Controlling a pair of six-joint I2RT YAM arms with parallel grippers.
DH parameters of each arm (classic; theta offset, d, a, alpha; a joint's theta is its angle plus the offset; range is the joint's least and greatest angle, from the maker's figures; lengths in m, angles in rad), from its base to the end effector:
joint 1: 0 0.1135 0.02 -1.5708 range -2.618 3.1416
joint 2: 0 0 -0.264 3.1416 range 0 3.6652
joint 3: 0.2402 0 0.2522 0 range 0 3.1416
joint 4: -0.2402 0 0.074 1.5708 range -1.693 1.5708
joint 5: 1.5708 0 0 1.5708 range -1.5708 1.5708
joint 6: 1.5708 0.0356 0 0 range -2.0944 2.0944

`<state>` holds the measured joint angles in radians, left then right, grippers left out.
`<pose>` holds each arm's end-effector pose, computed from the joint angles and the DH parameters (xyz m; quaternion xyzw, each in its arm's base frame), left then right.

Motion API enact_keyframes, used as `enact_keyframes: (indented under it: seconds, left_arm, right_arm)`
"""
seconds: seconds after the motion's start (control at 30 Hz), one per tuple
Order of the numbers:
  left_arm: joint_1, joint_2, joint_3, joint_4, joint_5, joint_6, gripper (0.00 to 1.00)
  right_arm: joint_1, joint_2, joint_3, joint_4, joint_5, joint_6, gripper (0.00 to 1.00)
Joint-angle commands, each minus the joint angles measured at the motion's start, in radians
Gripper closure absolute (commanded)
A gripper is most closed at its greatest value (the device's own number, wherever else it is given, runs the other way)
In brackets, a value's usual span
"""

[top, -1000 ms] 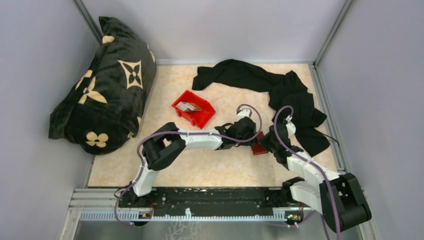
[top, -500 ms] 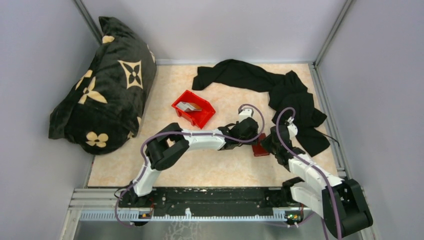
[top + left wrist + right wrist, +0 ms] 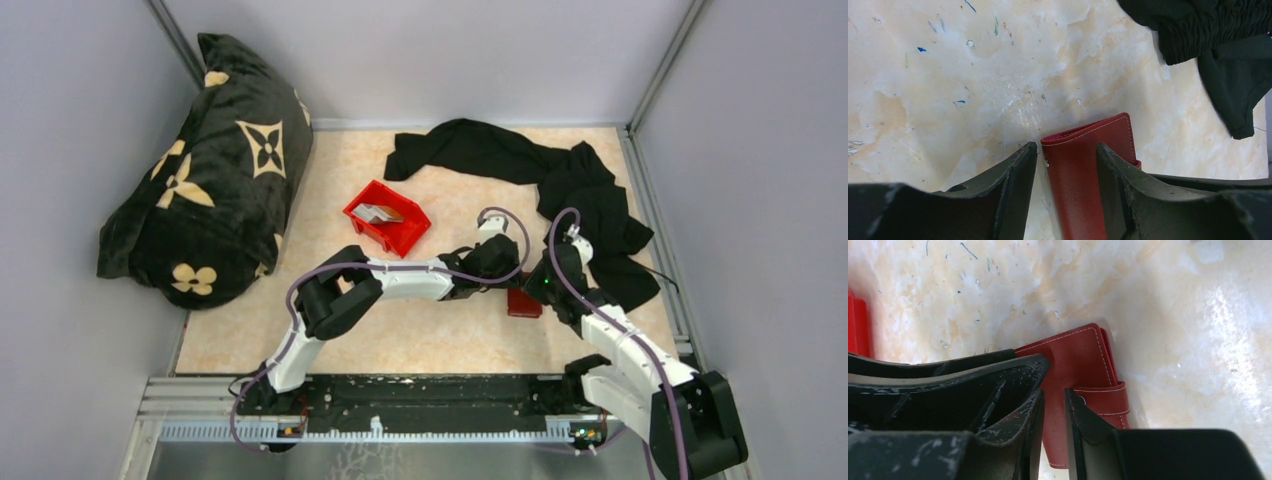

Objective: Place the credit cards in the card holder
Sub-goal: Close the card holder at the center of the board.

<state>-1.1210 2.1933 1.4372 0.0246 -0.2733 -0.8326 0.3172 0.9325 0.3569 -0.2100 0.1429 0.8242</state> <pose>0.2147 -0.4226 0.1312 0.0751 0.9033 -0.2649 0.3290 0.1708 0.0507 0.1653 0.2576 0.8853 0.1507 0.3568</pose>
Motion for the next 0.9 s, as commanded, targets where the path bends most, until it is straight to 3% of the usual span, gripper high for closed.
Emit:
enact_keyframes:
  seconds: [0.0,0.33,0.4,0.63,0.87]
  left_arm:
    - [-0.013,0.145,-0.138,-0.355,0.075,-0.030,0.42]
    - [-0.008,-0.049,-0.289,-0.207,-0.002,-0.063,0.39]
    - [-0.008,-0.083,-0.315,-0.167,-0.004,-0.061,0.39]
    - [-0.008,-0.166,-0.396,-0.080,0.030,-0.046,0.38]
    - [-0.010,-0.170,-0.433,-0.002,0.082,-0.039,0.38]
  right_arm:
    - [-0.007,0.006,0.122,-0.009,-0.041,-0.131,0.76]
    - [-0.005,-0.045,0.251,-0.135,-0.002,-0.217,0.68]
    - [-0.004,-0.072,0.255,-0.173,0.034,-0.207,0.62]
    - [-0.005,-0.156,0.200,-0.290,0.105,-0.140,0.50]
    - [-0.006,-0.189,0.093,-0.280,0.089,-0.031,0.43]
